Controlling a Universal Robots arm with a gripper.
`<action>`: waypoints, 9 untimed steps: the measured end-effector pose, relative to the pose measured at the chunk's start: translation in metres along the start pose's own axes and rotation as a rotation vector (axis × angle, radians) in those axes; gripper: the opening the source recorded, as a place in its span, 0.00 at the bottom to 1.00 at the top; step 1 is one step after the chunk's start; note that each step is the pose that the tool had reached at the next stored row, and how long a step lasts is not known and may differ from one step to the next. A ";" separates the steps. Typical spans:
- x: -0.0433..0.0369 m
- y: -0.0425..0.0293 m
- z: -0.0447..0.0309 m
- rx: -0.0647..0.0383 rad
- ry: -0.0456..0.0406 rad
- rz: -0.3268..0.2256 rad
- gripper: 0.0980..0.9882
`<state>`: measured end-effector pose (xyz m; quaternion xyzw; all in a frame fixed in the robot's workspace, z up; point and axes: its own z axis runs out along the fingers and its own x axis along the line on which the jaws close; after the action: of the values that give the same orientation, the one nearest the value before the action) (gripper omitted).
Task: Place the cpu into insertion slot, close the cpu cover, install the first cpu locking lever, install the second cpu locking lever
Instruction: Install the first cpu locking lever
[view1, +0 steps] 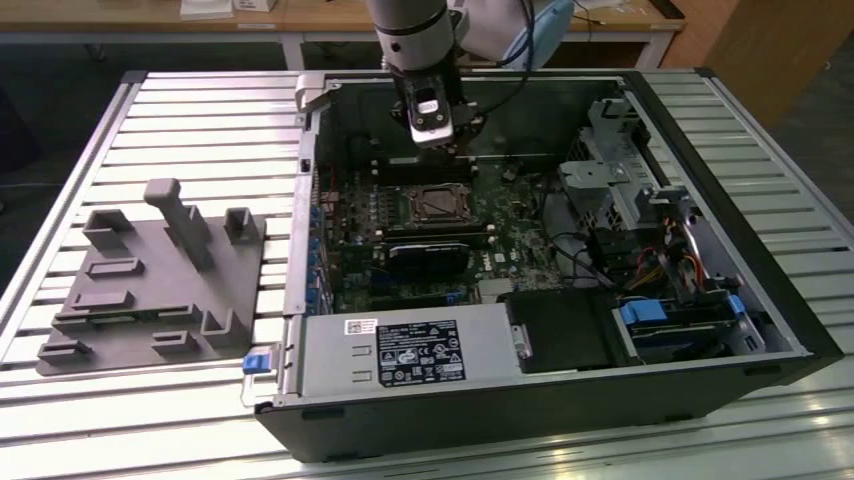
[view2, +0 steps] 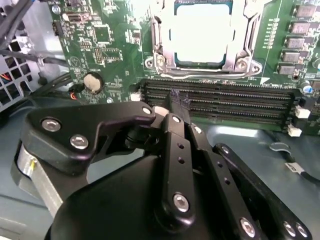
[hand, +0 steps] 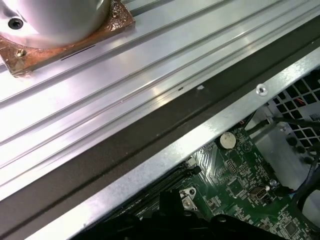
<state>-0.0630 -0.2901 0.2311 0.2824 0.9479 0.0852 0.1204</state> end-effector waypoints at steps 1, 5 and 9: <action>0.0000 0.0000 0.0000 0.000 0.0000 0.000 0.01; 0.0000 0.0000 -0.0001 0.000 -0.0001 0.000 0.01; -0.0016 0.0009 0.0006 0.027 0.0178 -0.001 0.01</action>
<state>-0.0611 -0.2901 0.2310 0.2829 0.9501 0.0749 0.1082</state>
